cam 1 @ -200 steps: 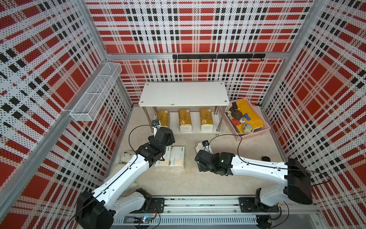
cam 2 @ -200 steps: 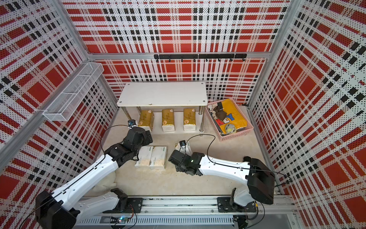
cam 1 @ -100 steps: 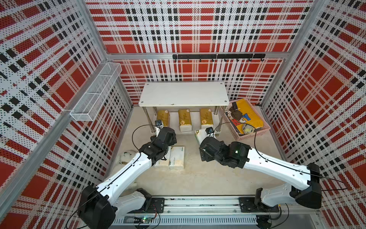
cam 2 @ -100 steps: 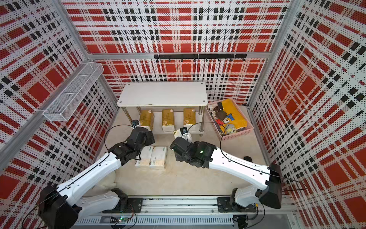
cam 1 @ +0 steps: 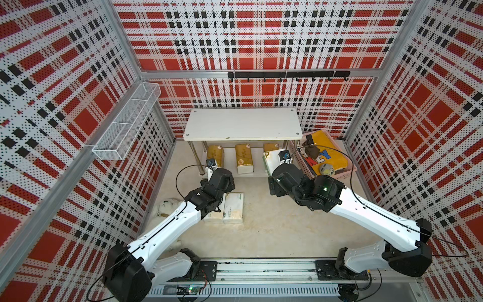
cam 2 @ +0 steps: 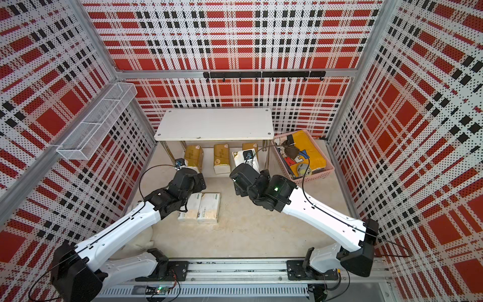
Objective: Place the tissue boxes on the shelf by color
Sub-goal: Place a box of tissues on the shelf.
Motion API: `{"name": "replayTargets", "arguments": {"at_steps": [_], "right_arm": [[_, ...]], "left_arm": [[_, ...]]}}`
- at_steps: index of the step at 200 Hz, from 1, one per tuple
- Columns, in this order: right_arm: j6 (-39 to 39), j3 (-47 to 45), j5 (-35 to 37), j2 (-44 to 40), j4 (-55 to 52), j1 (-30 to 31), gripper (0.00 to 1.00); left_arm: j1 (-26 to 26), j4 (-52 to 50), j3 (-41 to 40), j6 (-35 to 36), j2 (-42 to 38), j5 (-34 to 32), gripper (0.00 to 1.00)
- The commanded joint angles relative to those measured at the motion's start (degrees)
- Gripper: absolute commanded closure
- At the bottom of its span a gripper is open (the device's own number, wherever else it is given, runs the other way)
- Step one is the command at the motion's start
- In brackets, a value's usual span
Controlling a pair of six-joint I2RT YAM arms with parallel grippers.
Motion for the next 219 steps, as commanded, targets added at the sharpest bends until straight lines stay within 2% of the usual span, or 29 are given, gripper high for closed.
{"name": "replayTargets", "arguments": {"at_steps": [1, 45, 110, 145, 189, 219], "right_arm": [[-1.93, 2.26, 2.25, -0.86, 1.12, -0.30, 0.13], [-2.36, 5.78, 3.96, -1.19, -0.63, -0.60, 0.14], [-9.23, 12.58, 5.59, -0.33, 0.81, -3.37, 0.14], [-12.33, 15.39, 3.56, 0.85, 2.88, -6.96, 0.14], [-15.21, 14.69, -2.32, 2.81, 9.35, -14.78, 0.14], [-16.79, 16.88, -5.91, 7.18, 11.56, -18.15, 0.14]], "left_arm": [[-0.39, 0.78, -1.32, -0.28, -1.45, -1.35, 0.13], [-0.22, 0.68, -1.31, -0.19, -2.18, -1.36, 0.13], [-0.30, 0.62, -1.38, -0.43, -2.14, -1.29, 0.13], [-0.54, 0.60, -0.91, -0.44, -1.59, -1.29, 0.13], [-0.74, 0.63, -0.20, -0.62, -1.18, -1.64, 0.13], [-0.74, -0.47, 0.42, -0.62, -0.72, -1.90, 0.13]]}}
